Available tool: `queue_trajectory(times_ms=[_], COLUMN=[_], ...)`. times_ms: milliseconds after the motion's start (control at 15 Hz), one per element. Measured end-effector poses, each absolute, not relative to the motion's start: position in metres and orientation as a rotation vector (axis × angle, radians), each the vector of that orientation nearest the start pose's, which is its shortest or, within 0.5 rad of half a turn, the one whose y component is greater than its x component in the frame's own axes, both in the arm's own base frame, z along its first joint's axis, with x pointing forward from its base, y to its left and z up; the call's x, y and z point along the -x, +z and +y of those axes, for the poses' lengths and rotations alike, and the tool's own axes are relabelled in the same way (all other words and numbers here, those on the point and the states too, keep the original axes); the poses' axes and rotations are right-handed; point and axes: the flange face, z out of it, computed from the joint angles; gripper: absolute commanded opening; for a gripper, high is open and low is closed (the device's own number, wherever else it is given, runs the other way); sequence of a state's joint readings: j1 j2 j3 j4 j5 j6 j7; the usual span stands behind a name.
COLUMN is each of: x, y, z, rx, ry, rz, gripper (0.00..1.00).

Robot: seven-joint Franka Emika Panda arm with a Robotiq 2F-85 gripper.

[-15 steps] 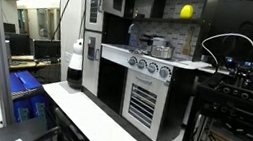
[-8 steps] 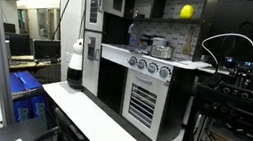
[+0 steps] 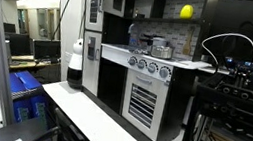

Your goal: Remove the yellow object from the silver pot and put it on the right cupboard

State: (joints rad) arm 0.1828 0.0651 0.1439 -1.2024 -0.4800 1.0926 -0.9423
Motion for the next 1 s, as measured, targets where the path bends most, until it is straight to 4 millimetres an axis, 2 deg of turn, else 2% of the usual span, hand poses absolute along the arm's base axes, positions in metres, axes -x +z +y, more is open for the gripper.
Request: queue_trajectory(times_ms=[267, 600, 867, 1000], x=[-0.511, -0.539, -0.56, -0.564], y=[0.724, 0.705, 0.691, 0.686], z=[0.1, 0.102, 0.105, 0.107], rx=[3.156, 3.349, 3.44, 3.478], ry=[0.352, 0.044, -0.305, -0.449], rz=[-1.443, -1.053, -0.823, -0.776], gripper=[1.0, 1.0, 1.0, 1.0])
